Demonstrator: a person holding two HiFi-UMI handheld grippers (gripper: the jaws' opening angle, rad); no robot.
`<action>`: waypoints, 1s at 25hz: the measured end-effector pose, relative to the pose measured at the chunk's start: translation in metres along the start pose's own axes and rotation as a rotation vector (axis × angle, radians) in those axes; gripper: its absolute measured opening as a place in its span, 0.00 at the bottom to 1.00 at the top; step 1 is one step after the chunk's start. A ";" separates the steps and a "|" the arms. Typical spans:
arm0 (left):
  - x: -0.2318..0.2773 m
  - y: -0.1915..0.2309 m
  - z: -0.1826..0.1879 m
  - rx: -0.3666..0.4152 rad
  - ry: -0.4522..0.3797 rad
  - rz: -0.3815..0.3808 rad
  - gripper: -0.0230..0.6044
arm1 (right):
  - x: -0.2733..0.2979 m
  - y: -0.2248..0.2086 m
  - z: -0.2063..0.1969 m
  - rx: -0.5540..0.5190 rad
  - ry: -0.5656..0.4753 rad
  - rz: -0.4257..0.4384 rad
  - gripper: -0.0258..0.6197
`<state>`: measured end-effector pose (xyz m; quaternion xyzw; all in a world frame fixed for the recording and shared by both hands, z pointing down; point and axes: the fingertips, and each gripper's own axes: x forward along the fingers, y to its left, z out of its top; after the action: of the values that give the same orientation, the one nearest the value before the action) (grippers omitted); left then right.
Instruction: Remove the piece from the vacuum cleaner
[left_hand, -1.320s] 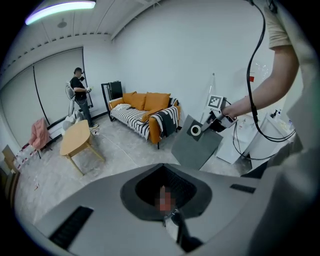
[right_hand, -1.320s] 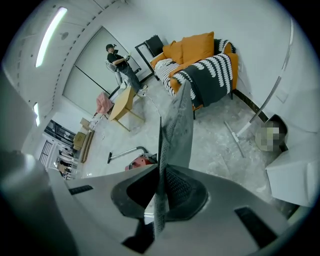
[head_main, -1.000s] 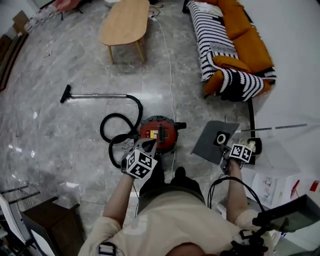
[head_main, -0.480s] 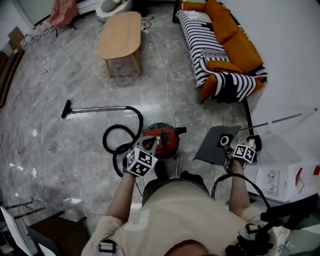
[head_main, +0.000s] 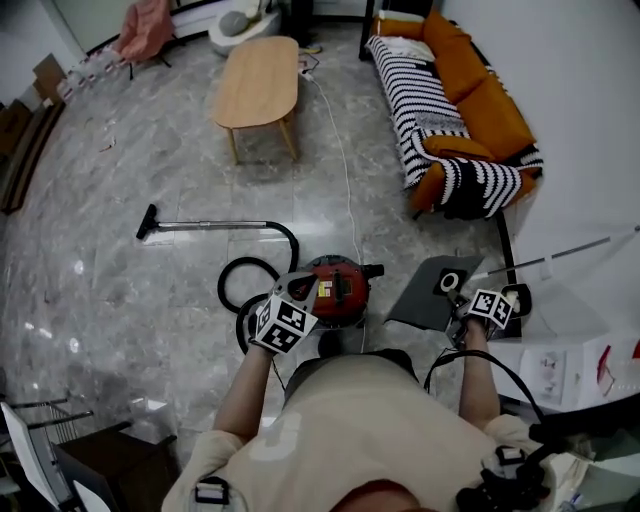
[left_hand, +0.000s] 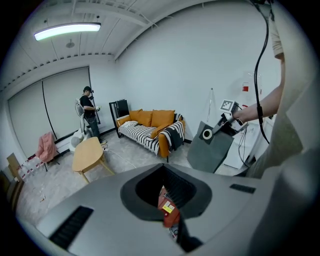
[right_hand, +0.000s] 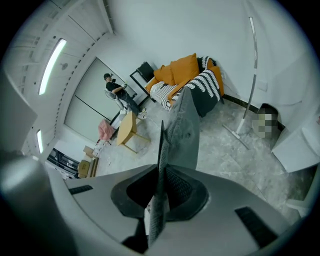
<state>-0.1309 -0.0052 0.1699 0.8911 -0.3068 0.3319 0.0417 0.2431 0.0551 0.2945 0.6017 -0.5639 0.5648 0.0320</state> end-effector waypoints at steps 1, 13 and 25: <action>-0.002 0.003 0.003 0.004 -0.002 0.006 0.03 | 0.003 0.009 0.001 -0.009 0.000 0.014 0.08; -0.010 -0.007 0.026 0.023 -0.029 0.005 0.03 | -0.018 0.116 0.025 0.004 -0.047 0.351 0.08; 0.013 -0.065 0.063 0.006 -0.045 0.026 0.03 | -0.073 0.101 0.041 -0.112 -0.068 0.407 0.08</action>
<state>-0.0501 0.0235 0.1378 0.8945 -0.3180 0.3131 0.0277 0.2175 0.0374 0.1671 0.4916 -0.7050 0.5067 -0.0684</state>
